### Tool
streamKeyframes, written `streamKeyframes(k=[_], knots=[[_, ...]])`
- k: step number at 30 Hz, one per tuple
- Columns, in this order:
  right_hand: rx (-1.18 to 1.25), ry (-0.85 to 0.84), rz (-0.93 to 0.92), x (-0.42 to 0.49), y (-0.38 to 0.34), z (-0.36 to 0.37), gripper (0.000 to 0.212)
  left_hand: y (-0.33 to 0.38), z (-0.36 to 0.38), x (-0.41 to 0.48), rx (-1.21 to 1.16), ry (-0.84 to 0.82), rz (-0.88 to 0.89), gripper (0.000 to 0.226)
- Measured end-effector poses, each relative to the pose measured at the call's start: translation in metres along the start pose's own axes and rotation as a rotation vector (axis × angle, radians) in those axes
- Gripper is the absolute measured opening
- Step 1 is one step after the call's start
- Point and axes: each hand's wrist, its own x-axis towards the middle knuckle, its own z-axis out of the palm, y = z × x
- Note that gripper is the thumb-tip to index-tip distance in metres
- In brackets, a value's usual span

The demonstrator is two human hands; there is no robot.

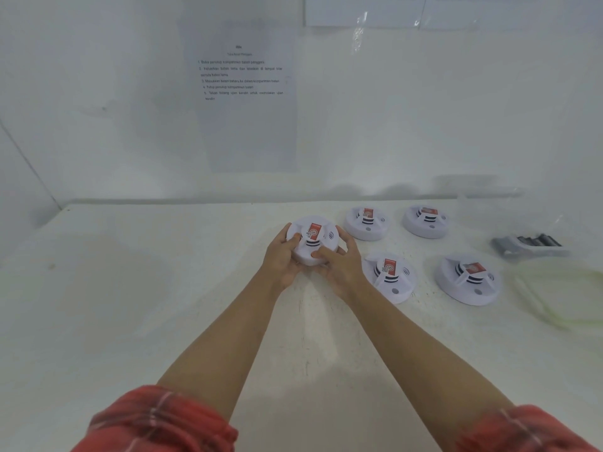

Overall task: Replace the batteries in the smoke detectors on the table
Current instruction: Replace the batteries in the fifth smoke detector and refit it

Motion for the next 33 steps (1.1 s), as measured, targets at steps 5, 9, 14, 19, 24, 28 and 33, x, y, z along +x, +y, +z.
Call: streamKeyframes(k=[5, 9, 14, 19, 24, 28, 33], knots=[[0.118, 0.044, 0.119, -0.003, -0.008, 0.006, 0.021, -0.001, -0.003, 0.000, -0.015, -0.008, 0.002, 0.027], [0.120, 0.055, 0.135, -0.006, -0.009, 0.008, 0.021, -0.001, -0.005, -0.002, -0.030, 0.006, -0.006, 0.031], [0.116, 0.105, 0.152, -0.008, -0.005, 0.012, 0.017, 0.001, -0.008, -0.003, -0.052, 0.013, -0.025, 0.028], [0.121, 0.110, 0.162, -0.012, -0.005, 0.015, 0.017, 0.002, -0.009, -0.005, -0.057, 0.010, -0.028, 0.027], [0.134, 0.123, 0.171, -0.013, -0.005, 0.015, 0.014, 0.003, -0.006, -0.007, -0.070, 0.003, -0.033, 0.028], [0.130, 0.127, 0.174, -0.014, -0.006, 0.014, 0.014, 0.002, -0.005, -0.007, -0.103, 0.001, -0.047, 0.028], [0.137, 0.125, 0.173, -0.016, -0.008, 0.015, 0.018, 0.003, -0.003, -0.008, -0.109, 0.010, -0.047, 0.028]])
